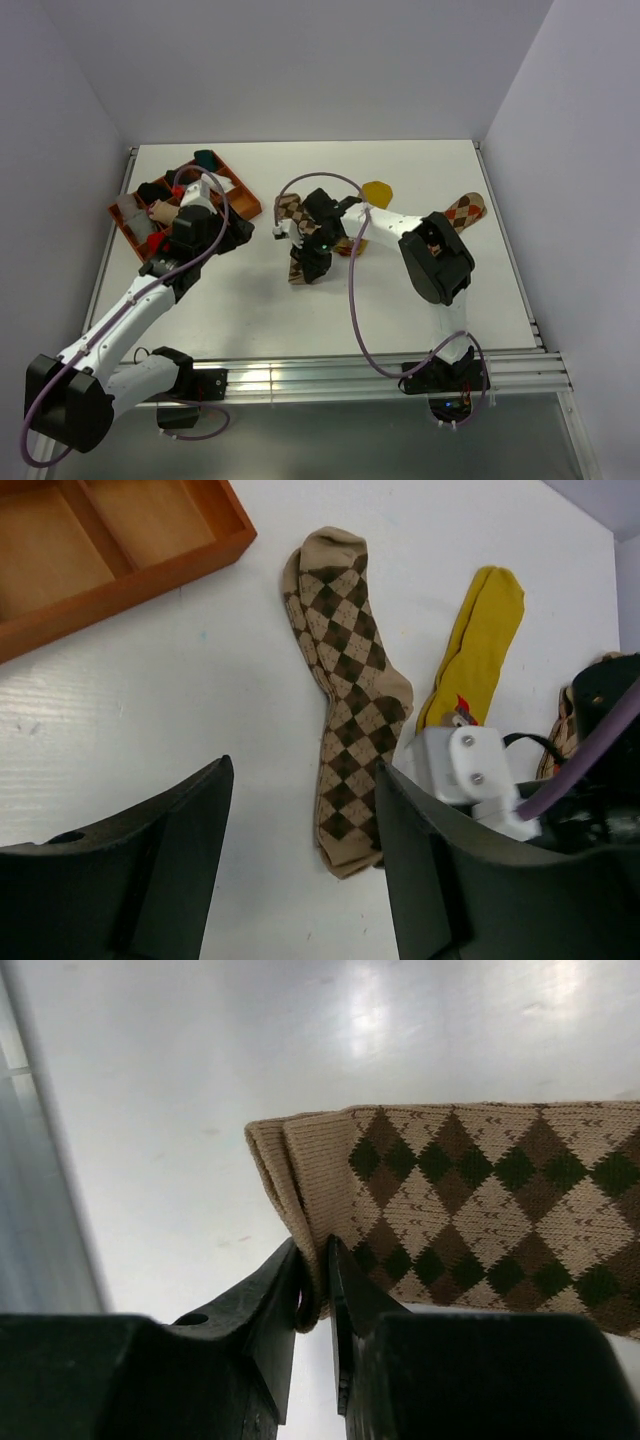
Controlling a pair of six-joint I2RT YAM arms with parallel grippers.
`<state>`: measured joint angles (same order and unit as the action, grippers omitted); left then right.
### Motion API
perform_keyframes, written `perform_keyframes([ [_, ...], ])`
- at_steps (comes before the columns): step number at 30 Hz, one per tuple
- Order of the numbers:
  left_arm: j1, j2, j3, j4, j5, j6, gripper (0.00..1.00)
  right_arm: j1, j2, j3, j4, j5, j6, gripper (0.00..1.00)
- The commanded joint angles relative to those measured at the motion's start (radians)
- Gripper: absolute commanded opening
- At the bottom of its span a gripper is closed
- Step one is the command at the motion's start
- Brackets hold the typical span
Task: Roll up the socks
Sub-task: Roll the sock at the center of the board.
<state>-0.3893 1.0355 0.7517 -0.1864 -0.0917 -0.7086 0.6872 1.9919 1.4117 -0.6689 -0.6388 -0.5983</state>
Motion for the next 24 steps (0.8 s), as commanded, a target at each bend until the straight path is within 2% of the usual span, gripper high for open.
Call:
perform_keyframes([
  [1,-0.011,-0.015,-0.078,0.136,0.066,-0.017,0.63,-0.029,0.01,0.059,-0.197,-0.233,0.04,0.24],
  [8,-0.147,-0.009,-0.195,0.301,0.021,0.026,0.61,-0.113,0.125,0.121,-0.38,-0.416,0.074,0.23],
  [11,-0.207,0.012,-0.232,0.384,0.029,0.041,0.62,-0.136,0.156,0.107,-0.385,-0.435,0.127,0.22],
  [16,-0.264,0.098,-0.247,0.467,0.066,0.09,0.61,-0.156,0.154,0.056,-0.261,-0.342,0.293,0.22],
  [24,-0.425,0.274,-0.233,0.596,0.035,0.185,0.59,-0.161,0.203,0.081,-0.281,-0.317,0.334,0.22],
])
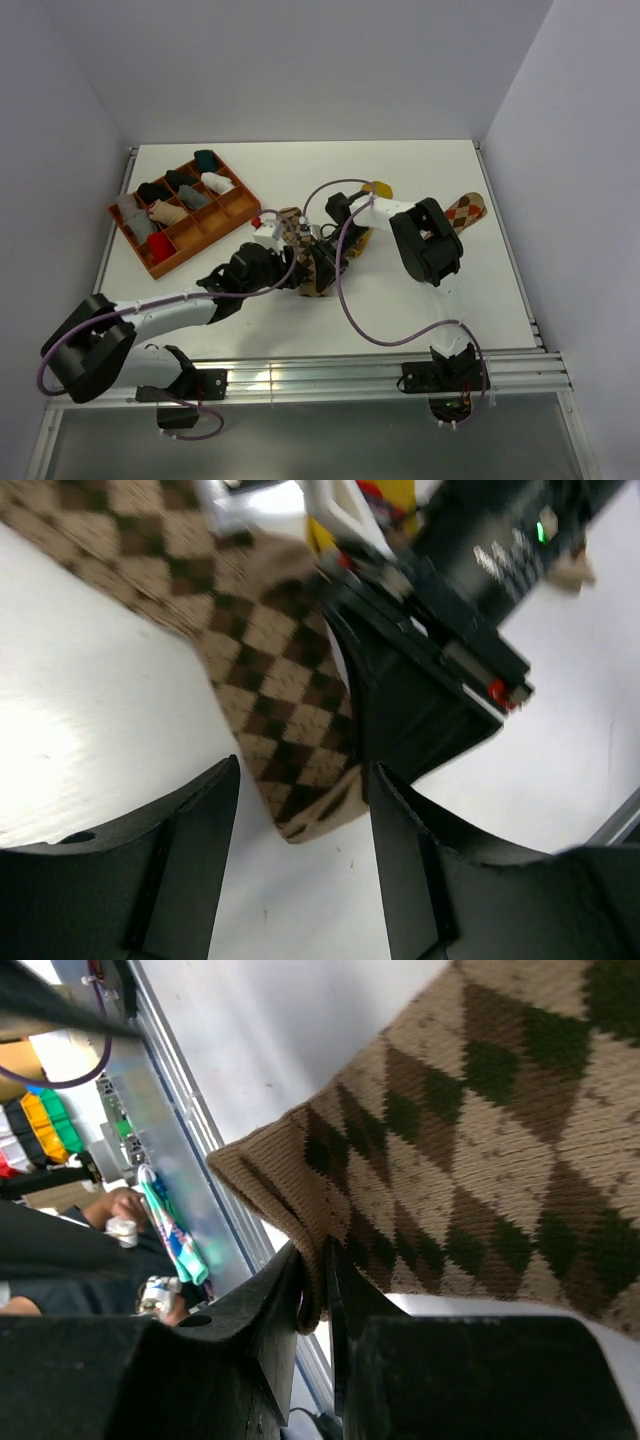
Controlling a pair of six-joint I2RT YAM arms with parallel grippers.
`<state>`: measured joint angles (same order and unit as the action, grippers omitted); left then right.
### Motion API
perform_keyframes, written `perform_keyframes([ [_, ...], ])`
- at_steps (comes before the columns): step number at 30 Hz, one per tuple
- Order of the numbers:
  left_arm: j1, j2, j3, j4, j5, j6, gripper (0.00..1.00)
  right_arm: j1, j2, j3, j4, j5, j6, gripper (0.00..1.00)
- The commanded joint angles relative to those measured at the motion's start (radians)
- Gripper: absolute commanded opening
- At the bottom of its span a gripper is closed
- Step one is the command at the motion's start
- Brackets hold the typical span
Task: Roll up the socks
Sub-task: Roll the sock at the center of the board.
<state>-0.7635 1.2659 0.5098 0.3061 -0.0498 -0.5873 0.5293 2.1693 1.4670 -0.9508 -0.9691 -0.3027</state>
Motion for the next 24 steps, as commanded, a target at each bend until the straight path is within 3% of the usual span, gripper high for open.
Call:
perform_keyframes([
  [1,-0.062,0.079,0.01,0.117,-0.016,0.064,0.59,-0.005,0.04,0.032,-0.015,0.015,0.034,0.22],
  [12,-0.088,0.193,-0.011,0.229,-0.002,0.038,0.6,-0.009,0.096,0.055,-0.049,0.02,0.031,0.23],
  [24,-0.089,0.251,-0.02,0.225,0.011,0.024,0.55,-0.011,0.106,0.079,-0.06,0.033,0.036,0.23],
])
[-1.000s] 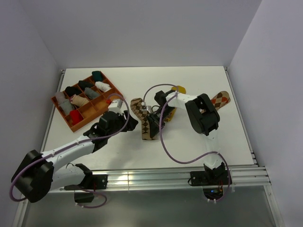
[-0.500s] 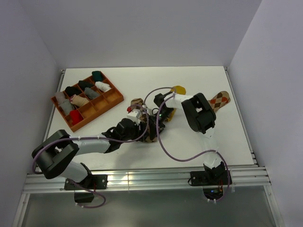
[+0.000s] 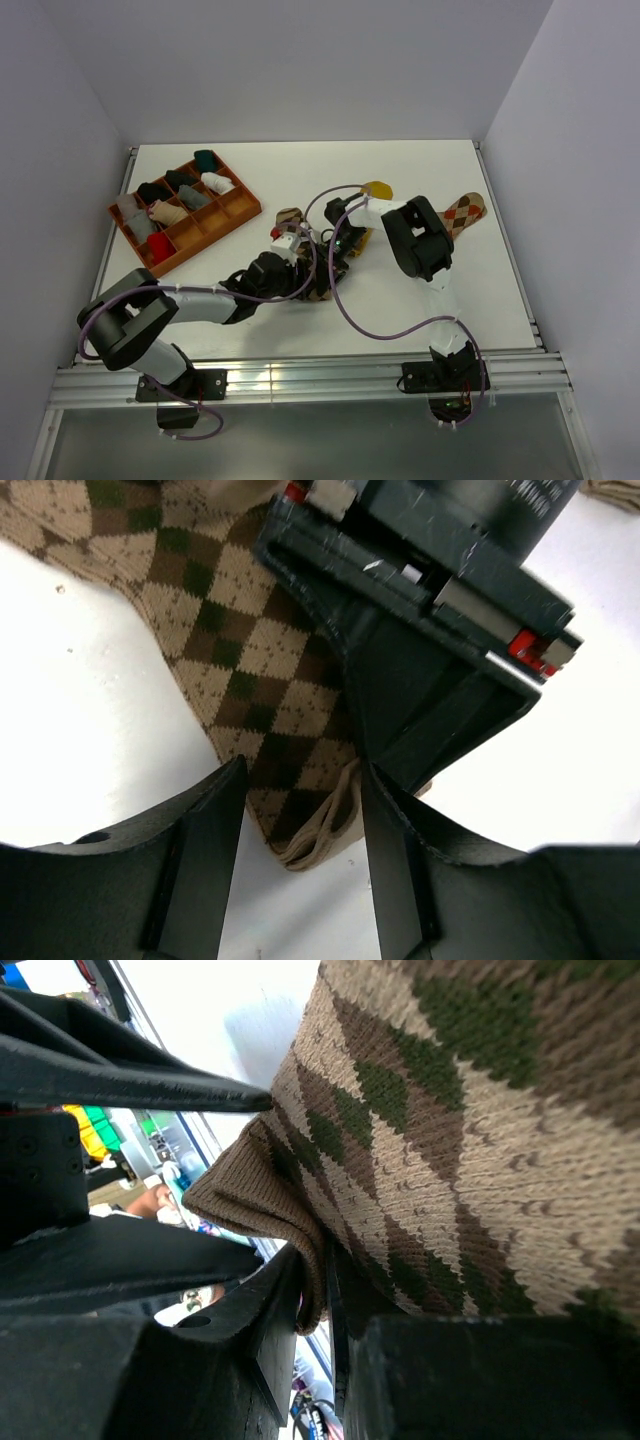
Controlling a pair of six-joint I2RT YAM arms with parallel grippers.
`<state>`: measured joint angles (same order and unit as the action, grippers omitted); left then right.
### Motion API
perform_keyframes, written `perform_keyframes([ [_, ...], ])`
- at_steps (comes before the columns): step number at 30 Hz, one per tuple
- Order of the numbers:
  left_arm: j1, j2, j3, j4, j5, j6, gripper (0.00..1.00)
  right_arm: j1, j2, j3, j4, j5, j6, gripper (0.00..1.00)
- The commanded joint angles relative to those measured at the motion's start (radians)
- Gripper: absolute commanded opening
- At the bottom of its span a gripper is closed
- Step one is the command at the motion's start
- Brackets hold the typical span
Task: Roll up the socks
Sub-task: Roll the sock at the center of the board.
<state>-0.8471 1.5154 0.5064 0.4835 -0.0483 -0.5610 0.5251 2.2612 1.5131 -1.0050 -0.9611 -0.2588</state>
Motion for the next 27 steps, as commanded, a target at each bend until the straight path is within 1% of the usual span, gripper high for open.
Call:
perform_keyframes([
  [1,-0.006,0.002,-0.025,0.053,0.011,-0.005,0.54,-0.007,0.014,0.032,-0.006,0.025,-0.008,0.23],
  [5,-0.006,0.003,-0.049,0.069,0.018,-0.023,0.52,-0.008,0.018,0.033,-0.006,0.025,-0.007,0.23],
  [6,-0.006,0.005,-0.051,0.067,0.015,-0.025,0.49,-0.008,0.018,0.033,-0.006,0.028,-0.005,0.23],
  [10,-0.006,0.022,-0.052,0.061,0.005,-0.034,0.46,-0.008,0.008,0.03,0.008,0.036,0.006,0.24],
  [13,-0.006,0.046,-0.037,0.04,-0.001,-0.043,0.41,-0.008,-0.006,0.027,0.025,0.048,0.013,0.24],
  [14,-0.006,0.052,-0.022,0.018,-0.007,-0.051,0.35,-0.008,-0.02,0.022,0.032,0.061,0.018,0.25],
  [16,-0.006,0.075,-0.008,0.003,-0.009,-0.057,0.28,-0.008,-0.035,0.012,0.051,0.068,0.02,0.27],
  [18,-0.006,0.088,0.001,-0.023,-0.013,-0.074,0.14,-0.008,-0.061,0.006,0.071,0.087,0.026,0.35],
  [19,-0.007,0.091,0.006,-0.032,-0.022,-0.083,0.08,-0.008,-0.071,-0.001,0.077,0.091,0.027,0.39],
  [20,-0.006,0.095,0.009,-0.04,-0.025,-0.094,0.0,-0.008,-0.08,-0.002,0.08,0.096,0.027,0.41],
  [23,-0.006,0.114,0.027,-0.092,-0.035,-0.112,0.0,-0.01,-0.149,-0.025,0.117,0.122,0.036,0.46],
  [27,-0.006,0.127,0.063,-0.198,-0.051,-0.132,0.0,-0.025,-0.254,-0.085,0.192,0.195,0.035,0.48],
])
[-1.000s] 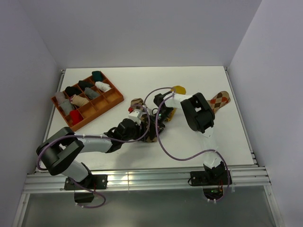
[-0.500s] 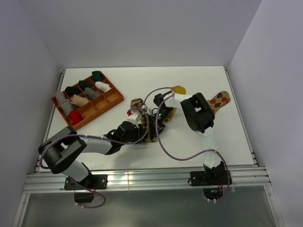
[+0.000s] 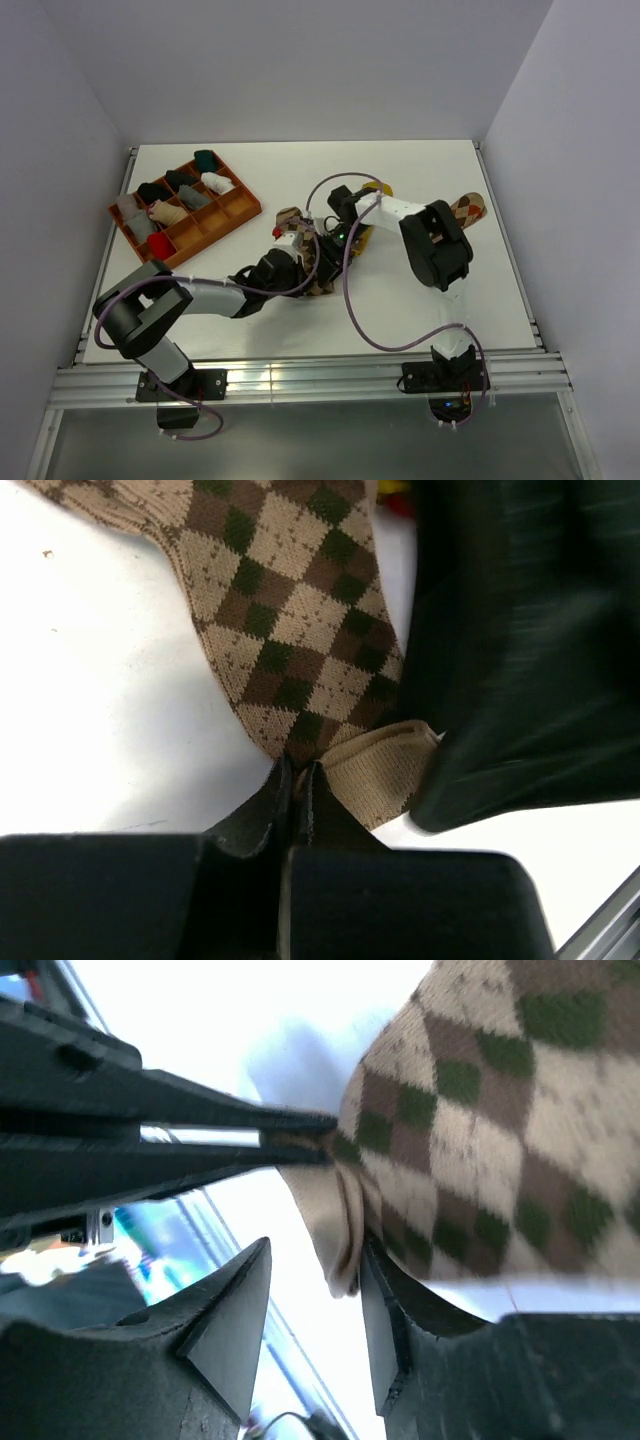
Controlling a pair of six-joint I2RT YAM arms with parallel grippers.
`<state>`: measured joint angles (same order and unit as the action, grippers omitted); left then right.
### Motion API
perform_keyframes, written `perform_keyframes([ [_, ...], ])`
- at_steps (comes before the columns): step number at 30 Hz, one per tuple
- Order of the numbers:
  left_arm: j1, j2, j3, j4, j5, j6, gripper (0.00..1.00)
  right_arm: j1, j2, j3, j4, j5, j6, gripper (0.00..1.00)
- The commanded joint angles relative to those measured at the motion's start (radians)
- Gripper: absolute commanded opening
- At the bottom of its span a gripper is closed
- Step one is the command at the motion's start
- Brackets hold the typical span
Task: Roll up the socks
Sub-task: Roll the sock at the center of the board.
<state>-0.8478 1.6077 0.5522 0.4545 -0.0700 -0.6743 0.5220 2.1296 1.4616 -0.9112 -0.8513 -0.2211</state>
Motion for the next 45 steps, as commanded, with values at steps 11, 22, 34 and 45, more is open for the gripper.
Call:
perform_keyframes([
  [11,-0.004,-0.009,0.155,-0.517,0.055,-0.076,0.0,-0.154,-0.593,-0.392,0.449,0.253,-0.217,0.5],
  [22,0.009,0.041,0.314,-0.767,0.212,-0.064,0.0,0.153,-0.869,-0.77,0.805,0.546,-0.445,0.54],
  [34,0.073,0.113,0.344,-0.778,0.363,-0.062,0.0,0.403,-0.892,-0.909,0.96,0.64,-0.521,0.58],
  [45,0.078,0.147,0.384,-0.792,0.374,-0.059,0.0,0.495,-0.811,-0.879,0.919,0.702,-0.544,0.6],
])
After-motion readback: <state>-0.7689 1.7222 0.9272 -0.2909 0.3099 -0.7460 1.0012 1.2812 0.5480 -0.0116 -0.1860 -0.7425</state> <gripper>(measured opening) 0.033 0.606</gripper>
